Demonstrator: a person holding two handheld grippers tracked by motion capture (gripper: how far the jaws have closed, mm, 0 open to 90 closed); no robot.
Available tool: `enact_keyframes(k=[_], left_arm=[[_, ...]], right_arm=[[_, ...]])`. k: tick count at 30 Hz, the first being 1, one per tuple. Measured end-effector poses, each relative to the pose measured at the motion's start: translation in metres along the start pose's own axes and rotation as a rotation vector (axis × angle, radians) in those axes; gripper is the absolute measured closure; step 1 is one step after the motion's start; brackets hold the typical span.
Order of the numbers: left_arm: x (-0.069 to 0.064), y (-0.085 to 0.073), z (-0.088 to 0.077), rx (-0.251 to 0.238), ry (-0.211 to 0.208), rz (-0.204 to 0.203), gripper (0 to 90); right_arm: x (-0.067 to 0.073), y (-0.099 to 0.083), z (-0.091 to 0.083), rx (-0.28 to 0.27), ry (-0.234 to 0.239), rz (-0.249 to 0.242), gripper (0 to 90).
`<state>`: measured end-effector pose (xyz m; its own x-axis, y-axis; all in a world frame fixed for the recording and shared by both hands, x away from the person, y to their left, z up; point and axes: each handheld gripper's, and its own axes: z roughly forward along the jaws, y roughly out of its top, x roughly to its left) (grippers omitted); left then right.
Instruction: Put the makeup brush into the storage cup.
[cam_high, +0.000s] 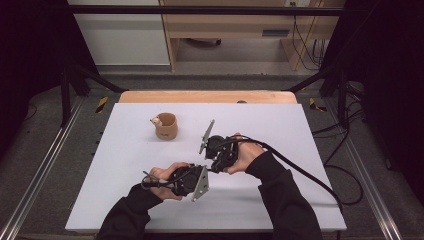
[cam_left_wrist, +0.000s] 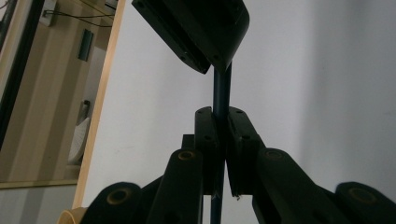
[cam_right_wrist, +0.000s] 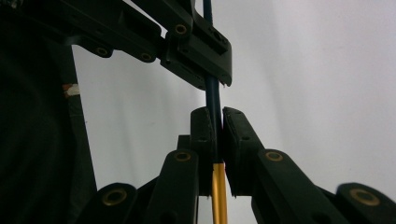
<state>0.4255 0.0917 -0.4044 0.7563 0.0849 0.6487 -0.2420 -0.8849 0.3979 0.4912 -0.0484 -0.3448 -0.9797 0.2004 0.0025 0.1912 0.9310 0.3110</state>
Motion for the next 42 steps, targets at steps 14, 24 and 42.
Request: enact_keyframes(k=[14, 24, 42], left_arm=[[0.002, -0.006, 0.001, 0.04, -0.007, -0.025, 83.4], [0.005, -0.02, -0.002, 0.051, -0.004, -0.106, 83.3], [0.009, -0.048, -0.008, 0.042, 0.029, -0.307, 83.3]], right_arm=[[-0.003, -0.008, -0.014, -0.133, -0.139, -0.008, 56.7], [-0.01, -0.021, -0.032, -0.31, -0.249, 0.039, 36.6], [-0.01, -0.058, -0.044, -0.462, -0.303, 0.12, 17.0]])
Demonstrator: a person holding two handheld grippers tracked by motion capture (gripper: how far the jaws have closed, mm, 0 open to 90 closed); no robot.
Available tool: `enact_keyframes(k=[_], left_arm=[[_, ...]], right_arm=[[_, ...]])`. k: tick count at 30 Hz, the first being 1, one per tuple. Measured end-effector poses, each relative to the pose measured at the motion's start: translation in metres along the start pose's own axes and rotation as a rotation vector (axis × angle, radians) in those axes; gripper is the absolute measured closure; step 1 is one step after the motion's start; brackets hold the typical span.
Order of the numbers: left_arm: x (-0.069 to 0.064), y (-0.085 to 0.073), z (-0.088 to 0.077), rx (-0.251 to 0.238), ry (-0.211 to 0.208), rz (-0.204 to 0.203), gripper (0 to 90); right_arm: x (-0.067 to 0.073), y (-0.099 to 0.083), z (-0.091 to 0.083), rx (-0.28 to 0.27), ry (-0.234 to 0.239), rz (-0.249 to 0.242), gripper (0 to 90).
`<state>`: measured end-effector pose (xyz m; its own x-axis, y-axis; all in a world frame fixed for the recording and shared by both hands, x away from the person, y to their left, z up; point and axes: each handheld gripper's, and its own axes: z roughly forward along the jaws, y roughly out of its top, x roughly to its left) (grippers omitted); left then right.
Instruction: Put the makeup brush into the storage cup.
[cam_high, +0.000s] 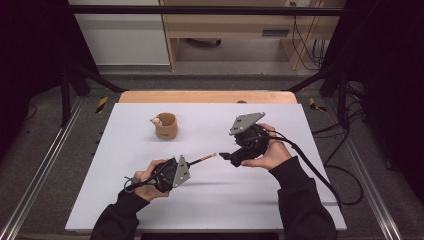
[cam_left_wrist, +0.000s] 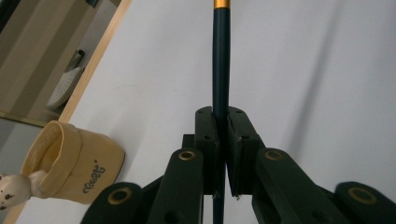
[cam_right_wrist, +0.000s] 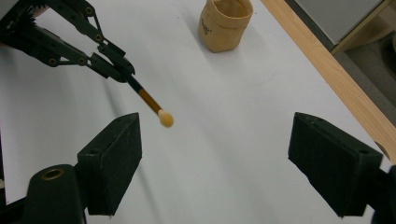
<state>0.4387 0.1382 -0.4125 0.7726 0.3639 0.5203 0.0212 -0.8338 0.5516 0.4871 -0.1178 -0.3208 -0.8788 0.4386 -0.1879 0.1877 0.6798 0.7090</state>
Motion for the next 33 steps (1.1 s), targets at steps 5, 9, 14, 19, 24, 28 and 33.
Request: enact_keyframes(k=[5, 9, 14, 19, 24, 28, 33], left_arm=[[0.003, -0.004, 0.0, -0.007, 0.02, -0.052, 83.3], [0.006, -0.006, -0.002, -0.034, 0.031, -0.118, 83.4], [0.013, -0.01, -0.005, -0.075, 0.056, -0.216, 83.4], [0.018, -0.014, -0.01, -0.105, 0.108, -0.296, 83.4], [0.024, -0.018, -0.013, -0.139, 0.133, -0.388, 83.4], [0.029, -0.023, -0.016, -0.169, 0.144, -0.457, 83.4], [0.032, -0.027, -0.018, -0.186, 0.158, -0.51, 83.4]], right_arm=[[0.0, -0.008, -0.002, -0.018, -0.004, 0.022, 16.2], [-0.001, -0.014, -0.004, -0.034, -0.007, 0.039, 16.1], [-0.003, -0.026, -0.007, -0.065, -0.024, 0.068, 15.6], [-0.004, -0.037, -0.009, -0.084, -0.048, 0.102, 14.7], [-0.003, -0.053, -0.009, -0.107, -0.07, 0.151, 12.2], [-0.003, -0.064, -0.008, -0.125, -0.087, 0.186, 11.0], [-0.003, -0.076, -0.008, -0.155, -0.117, 0.236, 10.4]])
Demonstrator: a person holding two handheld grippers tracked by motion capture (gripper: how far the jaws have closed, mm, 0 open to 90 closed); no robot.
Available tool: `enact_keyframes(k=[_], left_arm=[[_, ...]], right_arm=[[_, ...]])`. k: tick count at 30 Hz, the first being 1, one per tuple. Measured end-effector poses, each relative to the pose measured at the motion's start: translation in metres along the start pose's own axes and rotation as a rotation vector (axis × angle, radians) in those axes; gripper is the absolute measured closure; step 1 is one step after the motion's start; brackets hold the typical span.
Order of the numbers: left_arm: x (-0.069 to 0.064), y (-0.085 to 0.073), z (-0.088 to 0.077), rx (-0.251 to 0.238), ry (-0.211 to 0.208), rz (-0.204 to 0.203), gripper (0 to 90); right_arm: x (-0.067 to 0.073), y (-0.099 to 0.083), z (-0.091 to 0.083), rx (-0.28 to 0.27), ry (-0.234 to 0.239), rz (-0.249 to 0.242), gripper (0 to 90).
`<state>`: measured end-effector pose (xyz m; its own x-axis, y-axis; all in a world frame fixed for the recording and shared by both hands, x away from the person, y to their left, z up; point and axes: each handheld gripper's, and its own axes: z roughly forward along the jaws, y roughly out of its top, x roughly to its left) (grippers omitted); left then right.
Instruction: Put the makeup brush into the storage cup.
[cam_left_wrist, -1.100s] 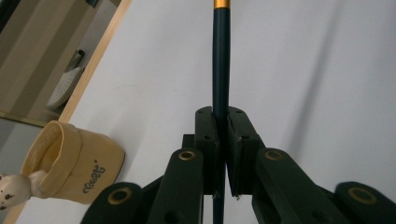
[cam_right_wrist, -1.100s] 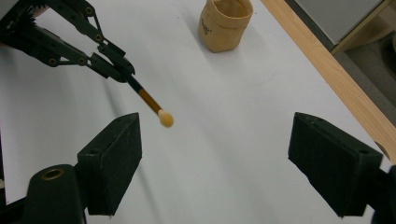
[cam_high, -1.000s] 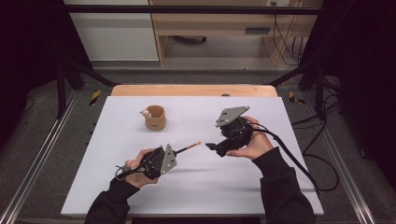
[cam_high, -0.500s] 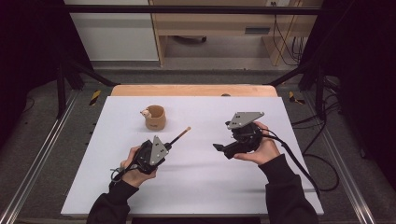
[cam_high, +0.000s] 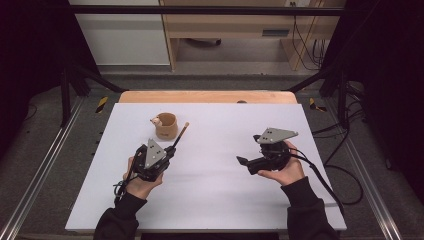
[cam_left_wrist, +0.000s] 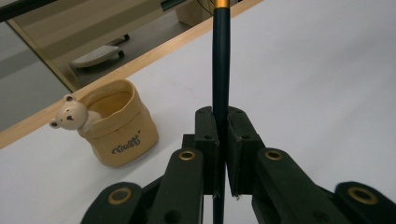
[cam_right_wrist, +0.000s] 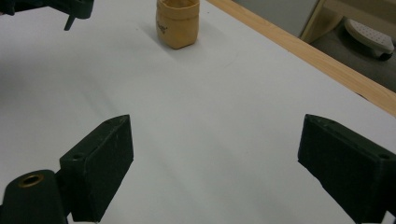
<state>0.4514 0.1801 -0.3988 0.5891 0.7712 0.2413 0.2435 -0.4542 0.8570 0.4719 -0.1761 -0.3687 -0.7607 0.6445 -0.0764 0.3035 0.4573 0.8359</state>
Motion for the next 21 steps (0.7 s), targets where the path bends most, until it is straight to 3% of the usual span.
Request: enact_keyframes(k=[8, 14, 21], left_arm=[[0.008, 0.0, -0.003, -0.037, 0.031, -0.096, 83.4], [0.016, 0.001, -0.004, -0.065, 0.063, -0.156, 83.4], [0.023, 0.005, -0.001, -0.086, 0.082, -0.193, 83.4]], right_arm=[[-0.007, -0.021, -0.007, -0.051, -0.059, 0.09, 9.4], [-0.008, -0.034, -0.012, -0.079, -0.102, 0.131, 7.8], [-0.007, -0.048, -0.014, -0.092, -0.134, 0.17, 7.1]])
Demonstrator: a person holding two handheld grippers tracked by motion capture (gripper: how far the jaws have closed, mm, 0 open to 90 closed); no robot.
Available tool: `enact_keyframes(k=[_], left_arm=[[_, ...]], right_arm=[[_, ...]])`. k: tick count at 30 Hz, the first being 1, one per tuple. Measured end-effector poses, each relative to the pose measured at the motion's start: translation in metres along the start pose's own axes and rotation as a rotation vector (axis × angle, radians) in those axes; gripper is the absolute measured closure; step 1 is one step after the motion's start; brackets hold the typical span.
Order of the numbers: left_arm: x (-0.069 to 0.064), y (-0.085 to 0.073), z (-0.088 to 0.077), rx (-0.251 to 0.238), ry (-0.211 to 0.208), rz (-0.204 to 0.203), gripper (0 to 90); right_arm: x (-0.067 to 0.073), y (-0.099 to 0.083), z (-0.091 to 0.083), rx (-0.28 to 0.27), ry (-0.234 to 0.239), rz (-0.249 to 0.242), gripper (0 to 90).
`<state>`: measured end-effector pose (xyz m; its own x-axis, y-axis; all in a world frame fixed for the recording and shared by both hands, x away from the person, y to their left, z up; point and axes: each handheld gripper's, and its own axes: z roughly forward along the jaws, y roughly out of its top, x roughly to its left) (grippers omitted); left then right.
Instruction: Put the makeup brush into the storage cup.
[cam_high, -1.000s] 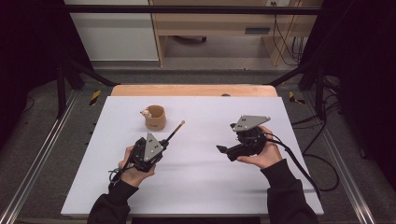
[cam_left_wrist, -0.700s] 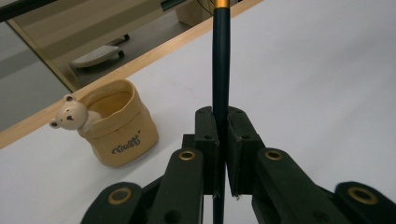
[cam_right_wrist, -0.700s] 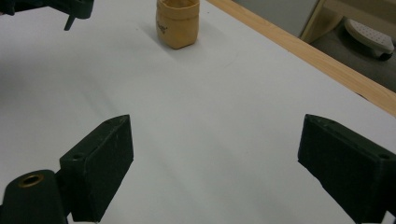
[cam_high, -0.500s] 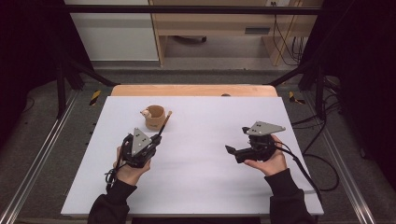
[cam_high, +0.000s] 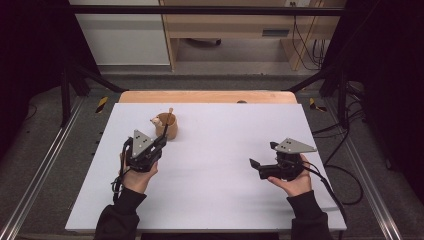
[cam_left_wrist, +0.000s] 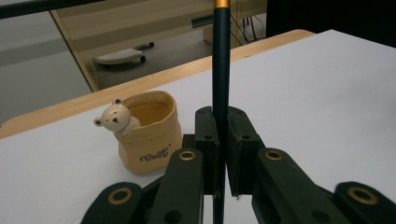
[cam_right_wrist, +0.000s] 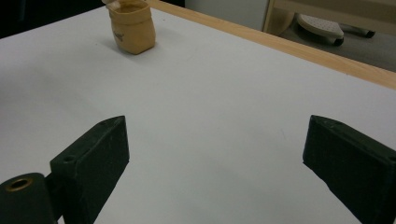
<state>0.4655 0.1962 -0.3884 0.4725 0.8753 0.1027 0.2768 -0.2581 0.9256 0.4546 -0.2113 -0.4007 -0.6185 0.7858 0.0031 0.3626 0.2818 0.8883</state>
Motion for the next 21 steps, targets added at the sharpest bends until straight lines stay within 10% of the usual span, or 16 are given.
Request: enact_keyframes(k=[21], left_arm=[[0.015, 0.02, 0.019, -0.05, 0.041, -0.058, 83.5]], right_arm=[[-0.002, -0.012, 0.003, 0.009, -0.038, 0.02, 6.6]])
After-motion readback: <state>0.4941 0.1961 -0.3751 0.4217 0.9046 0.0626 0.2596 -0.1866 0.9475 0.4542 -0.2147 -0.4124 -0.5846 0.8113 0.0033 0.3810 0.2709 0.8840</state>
